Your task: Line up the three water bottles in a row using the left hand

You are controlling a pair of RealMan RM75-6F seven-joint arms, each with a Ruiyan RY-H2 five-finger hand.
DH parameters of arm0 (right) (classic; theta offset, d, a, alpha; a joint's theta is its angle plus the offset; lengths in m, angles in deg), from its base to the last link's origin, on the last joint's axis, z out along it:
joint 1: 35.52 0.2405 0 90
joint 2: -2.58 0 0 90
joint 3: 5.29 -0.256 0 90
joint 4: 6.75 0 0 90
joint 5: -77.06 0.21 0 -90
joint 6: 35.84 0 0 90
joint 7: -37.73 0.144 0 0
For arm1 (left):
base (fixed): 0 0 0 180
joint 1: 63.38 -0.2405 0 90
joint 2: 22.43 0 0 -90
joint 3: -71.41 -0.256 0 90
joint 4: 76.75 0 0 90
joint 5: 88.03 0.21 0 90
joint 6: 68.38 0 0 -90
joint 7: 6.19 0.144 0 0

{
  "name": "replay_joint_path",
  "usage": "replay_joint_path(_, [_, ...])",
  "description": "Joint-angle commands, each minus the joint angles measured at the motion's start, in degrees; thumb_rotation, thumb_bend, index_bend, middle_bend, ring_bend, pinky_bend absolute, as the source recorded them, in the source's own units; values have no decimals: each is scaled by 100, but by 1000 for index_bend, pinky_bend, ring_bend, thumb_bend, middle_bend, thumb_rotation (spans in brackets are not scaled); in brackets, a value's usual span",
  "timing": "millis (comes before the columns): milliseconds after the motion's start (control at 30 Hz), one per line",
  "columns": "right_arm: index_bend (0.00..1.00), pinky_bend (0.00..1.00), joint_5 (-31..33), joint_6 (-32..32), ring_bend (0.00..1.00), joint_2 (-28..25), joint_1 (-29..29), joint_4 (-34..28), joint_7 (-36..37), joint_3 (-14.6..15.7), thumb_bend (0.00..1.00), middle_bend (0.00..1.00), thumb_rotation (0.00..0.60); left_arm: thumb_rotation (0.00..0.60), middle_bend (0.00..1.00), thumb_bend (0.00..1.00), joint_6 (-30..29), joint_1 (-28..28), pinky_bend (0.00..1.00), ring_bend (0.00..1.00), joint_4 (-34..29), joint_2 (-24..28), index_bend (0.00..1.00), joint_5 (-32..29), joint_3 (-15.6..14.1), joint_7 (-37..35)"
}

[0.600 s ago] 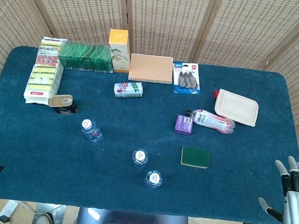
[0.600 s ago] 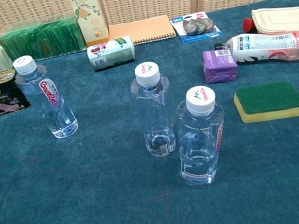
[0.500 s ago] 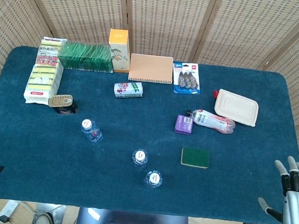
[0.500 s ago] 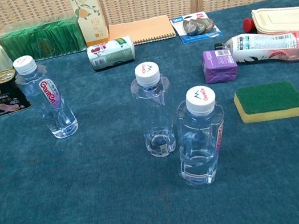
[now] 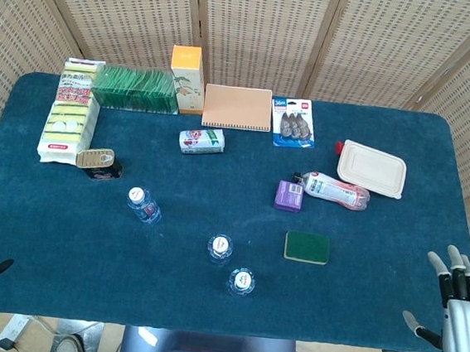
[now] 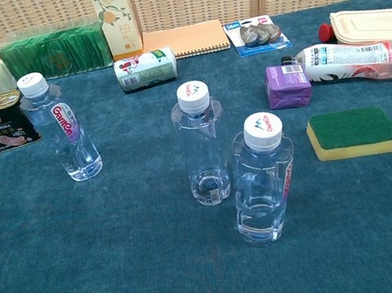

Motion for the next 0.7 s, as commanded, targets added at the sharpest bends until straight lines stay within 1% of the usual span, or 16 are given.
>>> replay_joint_path(33, [132,0,0,4,0,-34,-4,-8,75,5,0,0,600,600,0,76,502,370,0,0,325,-64,0,77,11,-786])
replay_joint_path(133, [132,0,9,9,0,-72,-6,-1,166,4,0,0,600,600,0,76,774,649,0,0,706,-216,0,153,53,-1552])
replay_joint_path(233, [132,0,33,-3,0,-102,0,-2,251,0,0,0,600,600,0,76,999,923,0,0,1159,-460,0,228,80,-2471])
replay_joint_path(267, [132,0,45,-18,0,-111,6,1,277,1,0,0,600,600,0,76,1052,1022,0,0,1350,-566,0,263,89,-2842])
replay_joint_path(367, [132,0,66,-62,0,-136,25,0,334,4,0,0,600,600,0,75,1187,1235,0,0,1818,-885,0,238,140,-3573])
replay_joint_path(500, [132,0,68,-61,0,-158,28,4,392,5,0,0,600,600,0,76,1337,1433,0,0,2253,-1206,0,205,150,-4152])
replay_joint_path(700, [133,0,80,-77,0,-173,39,6,429,7,0,0,600,600,0,75,1483,1690,0,0,2783,-1559,0,142,200,-4537])
